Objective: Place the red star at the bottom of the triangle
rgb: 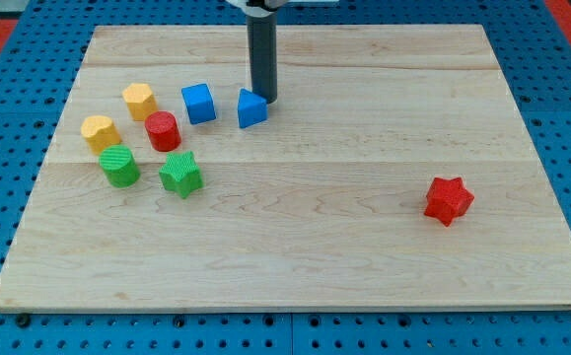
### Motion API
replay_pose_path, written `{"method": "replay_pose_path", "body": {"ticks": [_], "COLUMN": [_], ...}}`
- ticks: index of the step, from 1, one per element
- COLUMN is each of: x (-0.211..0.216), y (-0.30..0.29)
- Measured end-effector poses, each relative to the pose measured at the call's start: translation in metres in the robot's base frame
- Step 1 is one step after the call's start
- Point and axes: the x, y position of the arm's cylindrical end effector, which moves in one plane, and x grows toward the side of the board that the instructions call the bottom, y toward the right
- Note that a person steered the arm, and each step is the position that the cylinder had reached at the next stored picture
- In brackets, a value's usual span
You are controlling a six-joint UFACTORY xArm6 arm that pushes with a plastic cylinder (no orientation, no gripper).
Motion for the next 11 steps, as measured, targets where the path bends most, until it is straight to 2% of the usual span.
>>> {"method": "replay_pose_path", "body": {"ticks": [2,4,5,6,7,8,9,10,11], "x": [0.037,0.117,0.119,0.163,0.162,0.126,0.155,0.18,0.159], "y": [0.004,0.167,0.24,0.251,0.173,0.075,0.127,0.086,0.021]}}
